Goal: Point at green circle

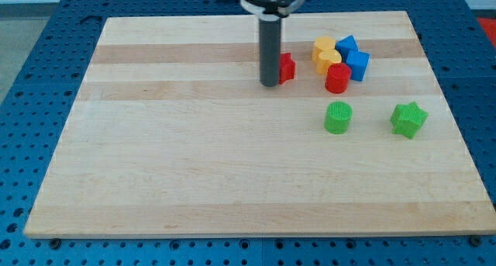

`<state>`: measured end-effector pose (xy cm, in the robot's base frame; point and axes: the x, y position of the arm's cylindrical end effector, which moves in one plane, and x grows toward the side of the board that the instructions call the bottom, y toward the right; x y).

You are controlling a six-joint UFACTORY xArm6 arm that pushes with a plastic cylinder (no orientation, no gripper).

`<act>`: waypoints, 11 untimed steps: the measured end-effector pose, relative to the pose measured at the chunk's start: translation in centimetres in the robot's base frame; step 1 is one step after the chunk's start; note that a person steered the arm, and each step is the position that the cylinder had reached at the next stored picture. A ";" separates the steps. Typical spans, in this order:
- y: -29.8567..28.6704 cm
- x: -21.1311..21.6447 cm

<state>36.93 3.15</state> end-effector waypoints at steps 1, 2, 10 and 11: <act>2.3 -1.4; 3.2 -1.8; 12.7 12.5; 11.7 9.2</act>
